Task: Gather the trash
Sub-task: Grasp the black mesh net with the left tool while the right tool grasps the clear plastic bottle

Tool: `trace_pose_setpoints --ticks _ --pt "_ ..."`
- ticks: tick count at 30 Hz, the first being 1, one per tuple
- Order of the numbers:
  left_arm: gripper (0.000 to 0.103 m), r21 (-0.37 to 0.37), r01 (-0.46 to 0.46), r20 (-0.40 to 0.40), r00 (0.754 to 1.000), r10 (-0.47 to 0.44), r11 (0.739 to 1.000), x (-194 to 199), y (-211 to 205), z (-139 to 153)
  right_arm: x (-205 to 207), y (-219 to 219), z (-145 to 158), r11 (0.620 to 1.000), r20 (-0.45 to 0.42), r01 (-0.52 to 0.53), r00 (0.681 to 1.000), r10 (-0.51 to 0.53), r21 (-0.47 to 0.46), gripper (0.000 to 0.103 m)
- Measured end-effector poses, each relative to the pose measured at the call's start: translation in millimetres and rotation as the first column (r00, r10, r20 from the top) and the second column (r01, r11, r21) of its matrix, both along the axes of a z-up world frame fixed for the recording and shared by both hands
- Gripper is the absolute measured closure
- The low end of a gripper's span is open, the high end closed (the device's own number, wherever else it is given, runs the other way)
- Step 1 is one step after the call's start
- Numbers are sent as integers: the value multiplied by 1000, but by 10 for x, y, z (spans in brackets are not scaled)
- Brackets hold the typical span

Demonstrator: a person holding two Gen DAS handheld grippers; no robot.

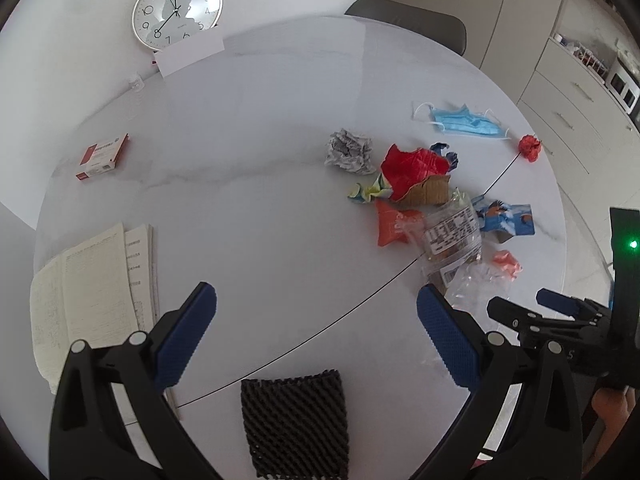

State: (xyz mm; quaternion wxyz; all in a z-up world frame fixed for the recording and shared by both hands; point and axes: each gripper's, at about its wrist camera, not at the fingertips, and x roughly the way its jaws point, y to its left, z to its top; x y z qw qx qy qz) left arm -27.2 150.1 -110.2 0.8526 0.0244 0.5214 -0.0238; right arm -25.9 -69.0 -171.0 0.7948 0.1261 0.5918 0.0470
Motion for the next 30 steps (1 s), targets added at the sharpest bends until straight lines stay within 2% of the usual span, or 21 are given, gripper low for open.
trace_pose_setpoints --ticks 5,11,17,22,28,30 --pt "7 20 92 -14 996 -92 996 -143 143 -157 32 198 -176 999 -61 13 998 -16 -49 2" --pt "7 8 183 -116 977 -181 983 -479 388 -606 27 285 -324 997 -94 32 995 -39 -70 2" --pt "10 -95 128 -176 974 -144 987 -745 651 -1004 47 293 -397 997 -119 23 992 -31 -68 2" --pt "18 -109 117 -189 972 -136 987 -825 612 -1220 73 377 -447 996 -125 -17 992 5 -93 2" --pt "30 -140 117 -170 975 -141 983 -961 498 -1307 86 552 -507 990 -137 -76 989 59 -118 2" --pt "31 -147 99 -155 980 -122 984 -988 496 -1301 98 599 -530 988 -142 -99 986 81 -121 5"
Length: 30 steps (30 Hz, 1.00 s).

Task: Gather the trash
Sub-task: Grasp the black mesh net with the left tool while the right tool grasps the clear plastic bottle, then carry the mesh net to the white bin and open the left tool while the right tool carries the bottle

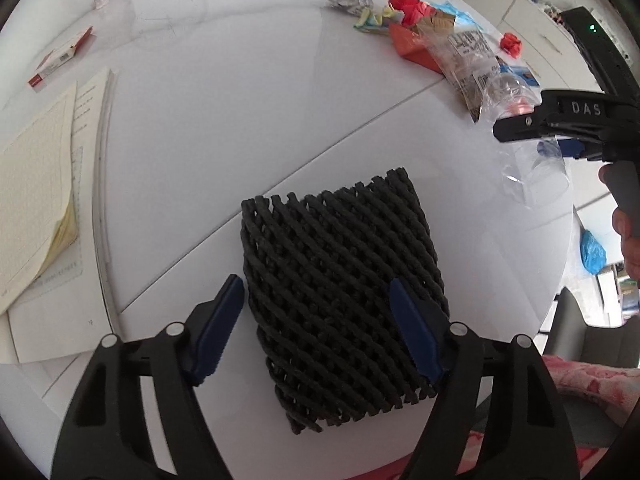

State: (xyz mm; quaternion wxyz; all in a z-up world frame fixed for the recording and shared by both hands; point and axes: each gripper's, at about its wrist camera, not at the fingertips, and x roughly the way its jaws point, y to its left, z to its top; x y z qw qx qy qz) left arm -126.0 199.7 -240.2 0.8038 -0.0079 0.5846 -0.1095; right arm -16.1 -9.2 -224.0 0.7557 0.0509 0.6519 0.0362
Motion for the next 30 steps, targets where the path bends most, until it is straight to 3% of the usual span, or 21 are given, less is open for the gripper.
trace_pose_setpoints --ticks 5,10,15,18,30 --pt "41 -17 -36 21 999 36 999 -83 5 2 42 100 -75 999 -21 -44 999 44 16 15" --pt "61 -50 -82 20 996 83 995 -121 -44 40 58 200 -198 995 -44 -85 995 87 59 21" --pt "88 -52 -152 45 987 154 987 -160 -39 85 113 201 -265 989 -47 -125 990 129 85 23" --pt "90 -85 -196 33 979 200 977 -149 28 71 139 127 -246 984 -53 -143 987 149 105 23" --pt "92 -62 -235 120 963 241 970 -186 11 300 -5 -205 107 964 -20 -199 978 206 179 27"
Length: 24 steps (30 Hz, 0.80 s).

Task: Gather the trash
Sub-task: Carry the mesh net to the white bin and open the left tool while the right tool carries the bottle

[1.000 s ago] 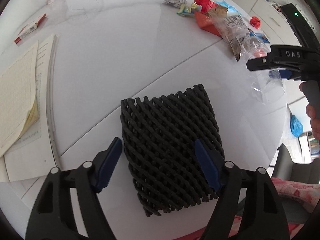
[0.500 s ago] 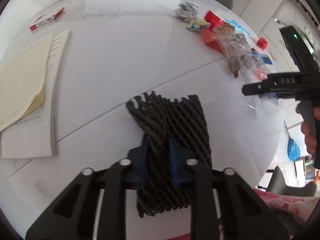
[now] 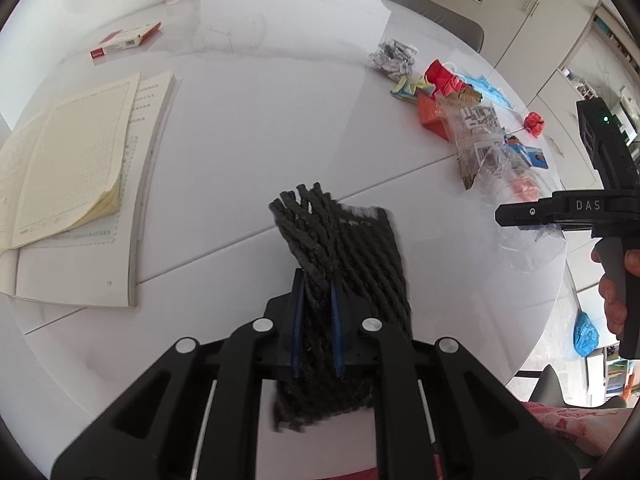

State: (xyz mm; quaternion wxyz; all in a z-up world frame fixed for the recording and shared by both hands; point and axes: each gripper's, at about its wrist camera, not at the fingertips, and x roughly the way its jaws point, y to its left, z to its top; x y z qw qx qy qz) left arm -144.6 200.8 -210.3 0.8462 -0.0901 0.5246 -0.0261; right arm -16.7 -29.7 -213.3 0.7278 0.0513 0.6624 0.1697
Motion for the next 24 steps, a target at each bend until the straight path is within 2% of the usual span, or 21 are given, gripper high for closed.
trace_pose_setpoints --ticks 6,11,17,21,24 --pt "92 29 -2 35 999 1 1000 47 -65 231 -3 -132 118 999 39 -19 999 17 46 27" --pt "92 34 24 74 997 -26 999 102 -244 539 -34 -278 303 996 76 -16 997 9 92 28" --pt "92 20 130 123 984 -132 991 291 -657 850 -174 -679 565 988 118 47 991 -65 150 28" --pt "92 25 278 148 949 -278 960 450 -1125 998 -326 -1137 793 974 166 144 971 -174 175 28" --pt "92 24 431 165 888 -429 902 539 -1643 1072 -510 -1659 1019 960 241 251 931 -275 128 28"
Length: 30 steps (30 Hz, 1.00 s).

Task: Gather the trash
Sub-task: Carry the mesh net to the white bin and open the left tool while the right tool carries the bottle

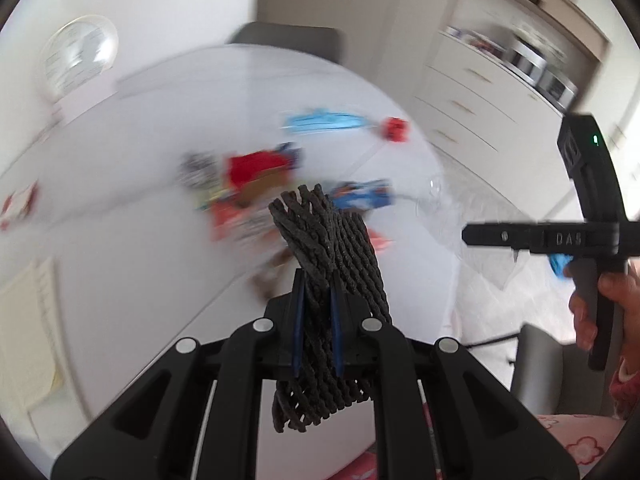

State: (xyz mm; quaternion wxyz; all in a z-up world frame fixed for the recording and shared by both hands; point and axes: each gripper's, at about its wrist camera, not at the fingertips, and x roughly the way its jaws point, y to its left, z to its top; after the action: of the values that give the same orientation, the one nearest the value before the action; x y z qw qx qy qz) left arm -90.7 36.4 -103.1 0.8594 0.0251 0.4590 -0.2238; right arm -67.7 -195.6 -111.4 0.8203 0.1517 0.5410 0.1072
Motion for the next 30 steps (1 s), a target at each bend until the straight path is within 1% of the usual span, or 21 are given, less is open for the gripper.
trace_pose_setpoints --ticks 2,3,5,6,9,10,12,14,15,17,19,20,21,24,25,27,29,30 --pt "92 6 128 3 992 -128 992 30 -434 8 -138 -364 115 994 28 100 995 -99 -38 28" --pt "92 15 198 2 980 -198 980 27 -700 -4 -214 -555 152 988 37 147 989 -146 -47 28" --pt "91 28 294 2 956 -294 955 -15 -1106 -40 -363 -831 170 973 50 222 974 -219 -61 28" --pt "91 37 350 -4 937 -350 936 -59 -1366 -85 -445 -976 160 964 55 257 966 -253 -70 28" --pt "91 85 453 -31 891 -452 887 -195 -1981 -282 -635 -1348 109 937 58 338 941 -334 -91 28" --pt "91 96 472 -40 882 -470 876 -233 -2130 -358 -701 -1458 80 928 57 359 933 -355 -97 28" --pt "91 123 487 -77 873 -481 865 -279 -2401 -582 -801 -1636 -8 915 50 391 920 -388 -104 28" --pt "91 161 481 -144 875 -462 862 -286 -2681 -936 -871 -1782 -122 905 32 414 910 -413 -99 28" --pt "91 174 474 -162 878 -450 863 -285 -2747 -1059 -904 -1860 -166 902 23 421 907 -421 -94 28" --pt "91 218 457 -210 885 -415 863 -259 -2873 -1412 -946 -1992 -310 897 -1 435 900 -436 -84 28" --pt "88 261 447 -250 888 -387 856 -236 -2939 -1718 -970 -2098 -426 895 -23 440 896 -443 -73 28" --pt "79 279 444 -263 888 -377 852 -222 -2964 -1835 -981 -2139 -491 895 -35 441 895 -444 -68 28" --pt "65 299 438 -276 890 -363 848 -214 -2978 -1969 -995 -2171 -553 896 -44 440 895 -443 -63 28" --pt "53 318 441 -291 888 -356 839 -233 -2981 -2151 -1032 -2261 -687 902 -68 430 899 -432 -51 28" --pt "51 324 444 -293 887 -357 836 -252 -2980 -2189 -1029 -2265 -714 903 -74 426 900 -429 -48 28" --pt "42 329 446 -294 886 -358 833 -302 -2994 -2202 -1029 -2288 -780 905 -86 423 901 -425 -40 28" --pt "38 325 441 -286 889 -357 837 -341 -2998 -2164 -1033 -2304 -809 907 -93 420 902 -421 -33 28" --pt "37 321 442 -285 889 -359 838 -304 -3069 -2141 -1025 -2309 -818 908 -94 417 904 -418 -32 28"
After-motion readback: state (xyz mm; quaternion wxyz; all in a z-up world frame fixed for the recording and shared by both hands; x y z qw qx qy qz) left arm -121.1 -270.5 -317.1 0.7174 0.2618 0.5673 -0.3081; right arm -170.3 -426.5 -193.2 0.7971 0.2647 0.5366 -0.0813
